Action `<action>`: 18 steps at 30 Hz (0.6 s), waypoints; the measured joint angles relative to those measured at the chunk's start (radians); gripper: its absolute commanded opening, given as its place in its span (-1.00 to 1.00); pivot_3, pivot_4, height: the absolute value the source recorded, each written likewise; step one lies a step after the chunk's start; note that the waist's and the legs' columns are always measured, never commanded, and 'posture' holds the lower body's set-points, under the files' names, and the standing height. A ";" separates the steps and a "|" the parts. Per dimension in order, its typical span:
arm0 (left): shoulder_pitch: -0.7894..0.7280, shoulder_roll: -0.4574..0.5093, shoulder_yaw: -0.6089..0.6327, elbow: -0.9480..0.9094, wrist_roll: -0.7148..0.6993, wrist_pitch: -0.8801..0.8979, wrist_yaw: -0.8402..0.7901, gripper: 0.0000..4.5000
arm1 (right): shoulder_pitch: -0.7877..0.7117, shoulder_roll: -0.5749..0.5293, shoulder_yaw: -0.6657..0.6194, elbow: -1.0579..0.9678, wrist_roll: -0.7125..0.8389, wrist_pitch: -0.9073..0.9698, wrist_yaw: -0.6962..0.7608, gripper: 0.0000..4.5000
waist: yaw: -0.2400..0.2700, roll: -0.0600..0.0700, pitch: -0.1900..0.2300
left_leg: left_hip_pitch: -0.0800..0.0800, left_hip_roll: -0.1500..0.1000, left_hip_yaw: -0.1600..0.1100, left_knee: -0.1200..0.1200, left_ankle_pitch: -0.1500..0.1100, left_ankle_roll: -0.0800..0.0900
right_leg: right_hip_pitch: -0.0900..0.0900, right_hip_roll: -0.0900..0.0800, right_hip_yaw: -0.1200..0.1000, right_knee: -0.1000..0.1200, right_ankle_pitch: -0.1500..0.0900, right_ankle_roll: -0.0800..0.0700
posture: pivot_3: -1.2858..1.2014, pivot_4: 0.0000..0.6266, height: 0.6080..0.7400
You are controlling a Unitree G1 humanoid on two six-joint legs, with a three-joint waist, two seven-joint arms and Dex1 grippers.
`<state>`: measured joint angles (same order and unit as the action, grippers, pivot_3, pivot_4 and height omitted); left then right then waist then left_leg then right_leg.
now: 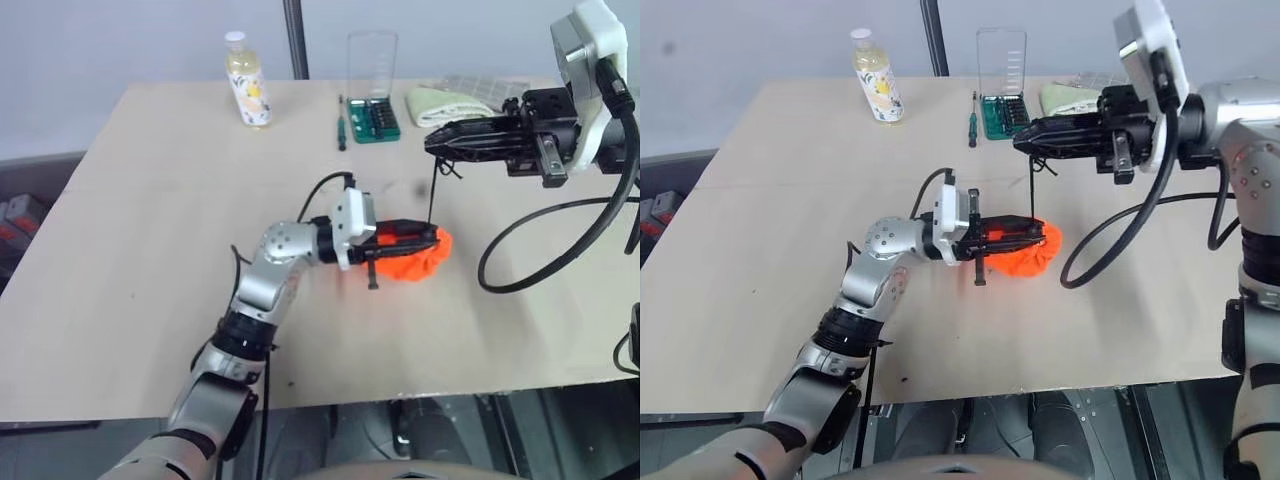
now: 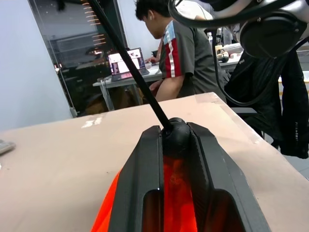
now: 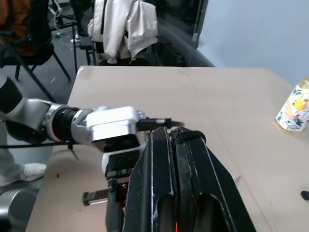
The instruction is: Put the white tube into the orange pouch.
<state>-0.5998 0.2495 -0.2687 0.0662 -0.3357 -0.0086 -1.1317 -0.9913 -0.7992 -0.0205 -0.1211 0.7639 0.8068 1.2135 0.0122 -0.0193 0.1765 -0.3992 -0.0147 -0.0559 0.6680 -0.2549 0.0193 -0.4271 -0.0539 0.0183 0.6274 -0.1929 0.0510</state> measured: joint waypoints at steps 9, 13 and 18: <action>0.008 0.003 -0.010 0.127 0.065 -0.158 0.003 -0.93 | -0.019 0.017 -0.006 0.062 0.057 0.044 -0.049 -1.00 | 0.000 0.000 0.000 | 0.000 0.000 0.000 0.000 0.000 0.000 | 0.000 0.000 0.000 0.000 0.000 0.000 | 0.03 -0.52 1.00; -0.005 0.002 -0.009 0.176 0.096 -0.210 0.038 -0.93 | -0.020 0.021 -0.019 0.089 0.086 0.066 -0.088 -1.00 | 0.000 0.000 0.000 | 0.000 0.000 0.000 0.000 0.000 0.000 | 0.000 0.000 0.000 0.000 0.000 0.000 | 0.03 -0.52 1.00; -0.046 0.001 -0.015 0.280 0.138 -0.215 0.073 -0.29 | -0.019 0.024 -0.034 0.132 0.077 0.048 -0.116 -0.58 | 0.000 0.001 -0.001 | 0.000 0.000 0.001 0.000 0.000 0.000 | 0.000 0.000 0.000 0.000 0.000 0.000 | 0.03 -0.52 1.00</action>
<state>-0.6453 0.2504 -0.2840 0.3461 -0.1977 -0.2233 -1.0588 -1.0106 -0.7748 -0.0542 0.0107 0.8406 0.8544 1.0971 0.0122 -0.0181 0.1757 -0.3990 -0.0148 -0.0553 0.6680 -0.2549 0.0197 -0.4270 -0.0539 0.0185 0.6277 -0.1925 0.0514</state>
